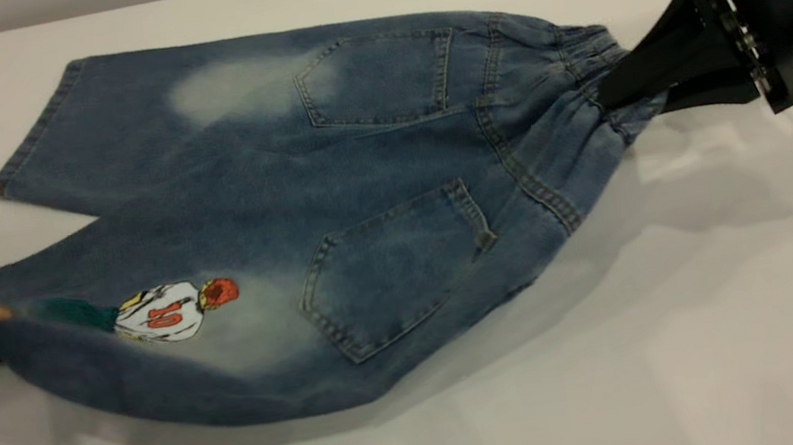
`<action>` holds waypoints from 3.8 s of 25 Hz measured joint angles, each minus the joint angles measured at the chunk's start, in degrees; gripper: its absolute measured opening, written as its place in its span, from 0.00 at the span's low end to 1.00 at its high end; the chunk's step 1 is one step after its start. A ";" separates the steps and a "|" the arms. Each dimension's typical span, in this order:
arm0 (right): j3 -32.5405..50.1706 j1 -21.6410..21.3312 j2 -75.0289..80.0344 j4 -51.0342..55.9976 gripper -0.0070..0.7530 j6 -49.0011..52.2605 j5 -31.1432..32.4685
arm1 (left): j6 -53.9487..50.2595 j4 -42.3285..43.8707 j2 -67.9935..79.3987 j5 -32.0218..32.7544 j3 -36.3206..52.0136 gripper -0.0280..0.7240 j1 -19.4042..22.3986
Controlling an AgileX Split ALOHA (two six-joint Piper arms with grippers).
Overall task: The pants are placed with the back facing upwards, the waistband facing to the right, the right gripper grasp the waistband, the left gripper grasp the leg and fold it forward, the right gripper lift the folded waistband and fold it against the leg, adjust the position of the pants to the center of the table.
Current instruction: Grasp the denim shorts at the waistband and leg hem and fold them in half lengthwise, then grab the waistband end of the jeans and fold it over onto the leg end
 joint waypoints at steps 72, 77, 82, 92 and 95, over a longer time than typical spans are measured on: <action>-22.07 -0.07 8.57 20.84 0.65 29.37 -21.64 | -46.24 -2.60 37.12 -21.32 -43.50 0.65 4.27; -22.27 -0.07 8.57 20.31 0.82 20.66 -11.80 | -44.69 -2.60 33.98 -15.11 -43.50 0.67 4.27; -22.58 0.06 8.52 8.98 0.80 22.06 -6.29 | -39.58 -2.60 30.65 -7.58 -43.56 0.67 4.27; -22.60 0.44 10.38 -6.89 0.80 35.97 -17.72 | -38.17 -2.60 30.35 -5.14 -43.58 0.67 3.05; -22.66 0.44 12.68 -2.43 0.81 35.41 -17.65 | -38.02 -2.60 30.35 -5.55 -43.58 0.67 1.57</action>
